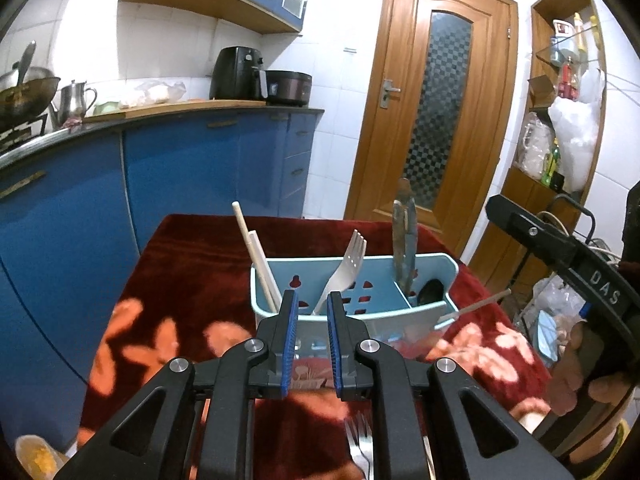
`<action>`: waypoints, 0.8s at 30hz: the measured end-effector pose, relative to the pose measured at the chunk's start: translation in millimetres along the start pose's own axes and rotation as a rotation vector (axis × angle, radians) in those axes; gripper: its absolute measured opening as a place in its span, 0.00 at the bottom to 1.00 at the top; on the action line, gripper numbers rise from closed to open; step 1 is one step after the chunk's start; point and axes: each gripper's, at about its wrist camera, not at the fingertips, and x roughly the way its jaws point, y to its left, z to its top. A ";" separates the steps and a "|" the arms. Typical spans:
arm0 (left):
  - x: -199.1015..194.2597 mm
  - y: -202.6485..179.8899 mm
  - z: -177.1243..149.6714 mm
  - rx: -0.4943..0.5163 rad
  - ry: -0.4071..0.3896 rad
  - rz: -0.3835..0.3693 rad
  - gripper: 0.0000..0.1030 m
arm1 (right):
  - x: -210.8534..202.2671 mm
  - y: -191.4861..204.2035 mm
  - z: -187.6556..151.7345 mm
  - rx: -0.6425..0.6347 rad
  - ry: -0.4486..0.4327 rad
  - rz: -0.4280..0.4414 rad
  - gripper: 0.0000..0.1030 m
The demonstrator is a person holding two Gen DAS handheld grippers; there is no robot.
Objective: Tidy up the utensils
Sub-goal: 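Lower the utensils into the blue box and open both tools, then move both tools back down toward the remaining utensils on the blanket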
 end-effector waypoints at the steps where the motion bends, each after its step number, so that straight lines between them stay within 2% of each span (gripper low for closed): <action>1: -3.1 -0.2 -1.4 0.001 0.000 0.000 0.14 | -6.0 0.3 0.3 0.009 0.006 -0.003 0.32; 11: -35.4 -1.3 -17.2 0.028 0.048 0.006 0.14 | -54.3 8.6 -6.0 0.010 0.066 -0.039 0.32; 21: -40.4 2.3 -49.5 0.015 0.147 -0.011 0.14 | -83.2 9.2 -42.8 0.027 0.193 -0.097 0.32; 24: -38.7 1.7 -60.3 0.005 0.200 -0.045 0.14 | -88.8 6.0 -55.9 0.044 0.225 -0.111 0.32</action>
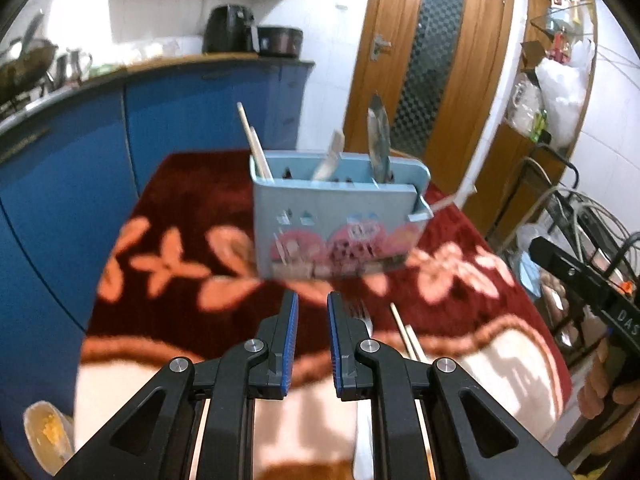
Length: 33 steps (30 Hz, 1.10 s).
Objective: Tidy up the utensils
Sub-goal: 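Move both tools back down toward the remaining utensils on the blanket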
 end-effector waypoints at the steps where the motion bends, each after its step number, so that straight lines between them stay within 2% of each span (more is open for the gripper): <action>1: 1.1 -0.2 -2.5 0.000 0.011 -0.006 0.14 | -0.3 -1.5 -4.4 0.004 0.010 -0.006 0.32; 17: 15.2 -17.3 -47.1 0.057 0.166 -0.013 0.14 | -5.3 -25.7 -44.7 0.069 0.093 -0.042 0.32; 22: 22.5 -24.2 -53.9 0.056 0.216 -0.043 0.14 | -4.6 -35.0 -54.7 0.096 0.118 -0.043 0.32; 27: 30.3 -31.0 -58.0 0.084 0.253 -0.017 0.14 | -4.3 -40.0 -59.2 0.108 0.128 -0.037 0.32; 33: 33.7 -32.2 -59.3 0.081 0.278 -0.041 0.14 | -0.8 -40.9 -62.3 0.110 0.138 -0.027 0.32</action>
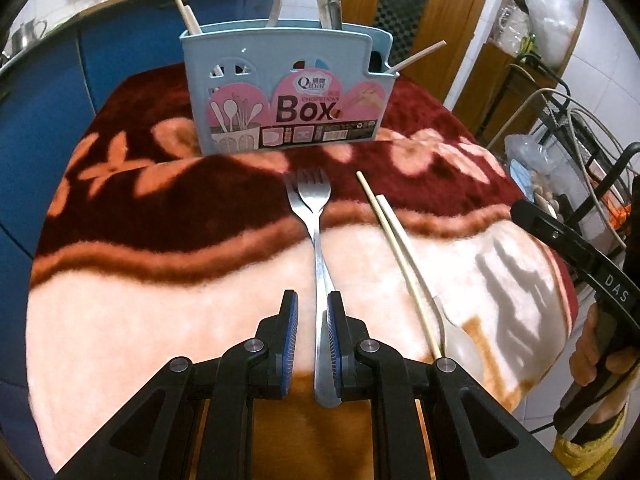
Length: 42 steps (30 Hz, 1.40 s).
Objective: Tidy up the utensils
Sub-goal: 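Move both tools back down toward the remaining utensils on the blanket, then grasp a silver fork with the left tool while the right tool approaches the white spoon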
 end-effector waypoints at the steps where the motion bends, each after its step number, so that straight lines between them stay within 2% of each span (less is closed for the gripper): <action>1: 0.5 -1.1 -0.4 0.005 0.005 -0.003 0.14 | 0.6 -0.2 -0.3 0.001 0.002 0.003 0.32; 6: 10.5 -4.0 -3.6 0.026 0.055 -0.003 0.14 | 2.5 -1.1 -1.2 0.001 0.008 0.008 0.32; 17: 19.1 0.2 11.3 0.024 0.040 0.028 0.16 | 6.0 -1.1 -3.9 -0.001 0.021 0.009 0.32; 21: 25.5 10.9 19.9 -0.020 0.046 -0.024 0.14 | 6.7 -2.1 -5.0 0.001 0.023 0.009 0.32; 23: 28.3 16.3 22.9 -0.049 0.045 -0.054 0.08 | 7.9 -2.9 -5.4 0.006 0.027 0.008 0.32; 25: 33.9 19.5 24.5 -0.069 0.052 -0.056 0.07 | 10.1 -4.1 -6.5 0.009 0.034 0.007 0.32; 38: 50.5 11.8 45.8 -0.034 0.010 0.010 0.07 | 14.9 4.0 -9.9 -0.018 0.066 0.012 0.32; 42: 46.8 12.7 43.2 -0.029 -0.004 0.030 0.04 | 16.3 9.6 -7.2 -0.034 0.087 0.007 0.32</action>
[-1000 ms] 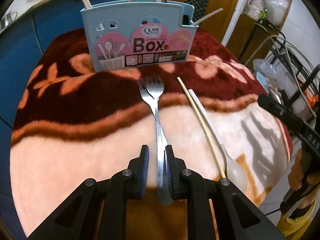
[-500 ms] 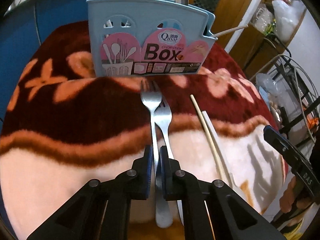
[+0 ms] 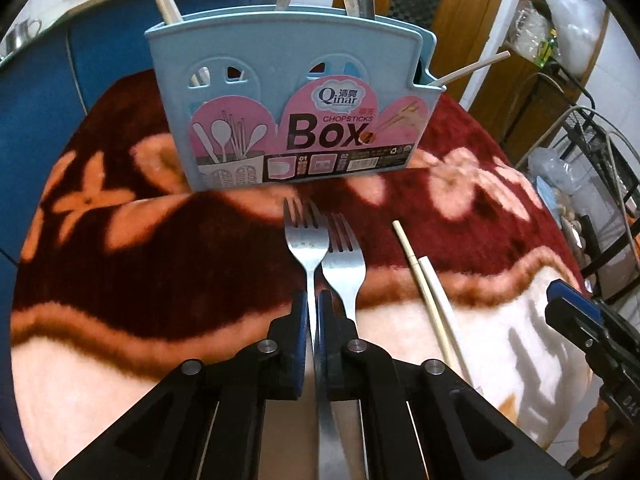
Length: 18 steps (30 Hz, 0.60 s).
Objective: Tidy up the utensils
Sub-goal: 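Grasp a silver fork with the left tool while the right tool approaches the white spoon, then lift the silver fork with the left tool while the right tool grasps the white spoon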
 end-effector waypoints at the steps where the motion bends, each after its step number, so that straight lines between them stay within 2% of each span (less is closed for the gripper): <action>1: -1.8 1.7 -1.1 -0.005 -0.002 0.000 0.03 | 1.0 1.8 0.5 -0.005 0.010 0.001 0.32; 10: -33.2 28.9 -21.4 -0.062 -0.065 -0.040 0.03 | 14.0 22.8 4.4 -0.064 0.124 0.066 0.32; 13: -48.9 41.3 -25.4 -0.094 -0.103 -0.061 0.03 | 23.1 28.2 6.3 -0.070 0.176 0.086 0.32; 18: -77.3 52.3 -29.8 -0.102 -0.215 -0.073 0.03 | 39.6 37.1 9.9 -0.102 0.249 0.072 0.31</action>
